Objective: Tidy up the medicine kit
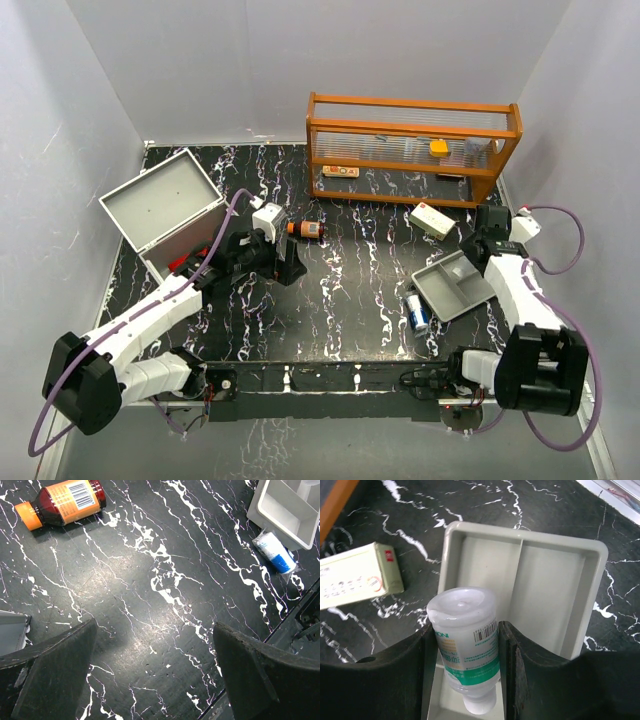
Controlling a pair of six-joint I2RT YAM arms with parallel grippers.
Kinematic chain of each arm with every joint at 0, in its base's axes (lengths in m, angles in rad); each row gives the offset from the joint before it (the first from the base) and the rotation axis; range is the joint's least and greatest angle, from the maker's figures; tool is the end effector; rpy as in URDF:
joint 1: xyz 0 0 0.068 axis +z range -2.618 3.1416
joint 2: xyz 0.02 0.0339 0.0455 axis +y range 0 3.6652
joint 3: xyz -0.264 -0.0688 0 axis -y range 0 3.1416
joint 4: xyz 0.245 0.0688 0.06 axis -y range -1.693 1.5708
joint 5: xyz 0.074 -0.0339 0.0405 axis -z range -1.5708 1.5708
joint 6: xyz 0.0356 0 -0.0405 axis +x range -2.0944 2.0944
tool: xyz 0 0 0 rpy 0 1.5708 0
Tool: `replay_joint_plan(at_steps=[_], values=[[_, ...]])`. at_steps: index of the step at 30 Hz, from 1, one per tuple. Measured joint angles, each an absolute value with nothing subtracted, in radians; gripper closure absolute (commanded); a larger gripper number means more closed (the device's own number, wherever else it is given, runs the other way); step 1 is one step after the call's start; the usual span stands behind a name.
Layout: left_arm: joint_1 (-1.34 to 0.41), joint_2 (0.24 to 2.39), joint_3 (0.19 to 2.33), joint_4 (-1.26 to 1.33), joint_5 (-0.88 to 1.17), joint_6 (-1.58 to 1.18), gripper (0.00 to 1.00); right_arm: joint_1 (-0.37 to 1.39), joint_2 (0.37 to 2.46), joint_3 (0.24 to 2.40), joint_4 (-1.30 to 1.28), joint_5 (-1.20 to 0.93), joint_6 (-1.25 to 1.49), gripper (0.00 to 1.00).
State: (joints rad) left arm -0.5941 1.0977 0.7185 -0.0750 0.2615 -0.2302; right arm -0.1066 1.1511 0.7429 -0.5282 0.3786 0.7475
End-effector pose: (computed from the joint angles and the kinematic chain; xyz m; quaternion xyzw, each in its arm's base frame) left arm 0.1995 -0.1458 0.2660 0.2201 0.8145 -0.3117 0.4369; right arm 0.2219 -0.0370 0.2262 0.4399 0.8250 -0.0732 0.3471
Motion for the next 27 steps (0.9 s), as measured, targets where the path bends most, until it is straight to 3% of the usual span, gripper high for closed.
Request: replay_joint_plan(at_steps=[7, 27], values=[[-0.594, 1.102, 0.719, -0.075, 0.267, -0.228, 0.01, -0.146, 1.259, 0.738, -0.472, 0.375, 0.772, 0.65], [-0.594, 1.131, 0.719, -0.076, 0.273, -0.228, 0.01, -0.133, 1.32, 0.672, -0.368, 0.2, 0.829, 0.64]])
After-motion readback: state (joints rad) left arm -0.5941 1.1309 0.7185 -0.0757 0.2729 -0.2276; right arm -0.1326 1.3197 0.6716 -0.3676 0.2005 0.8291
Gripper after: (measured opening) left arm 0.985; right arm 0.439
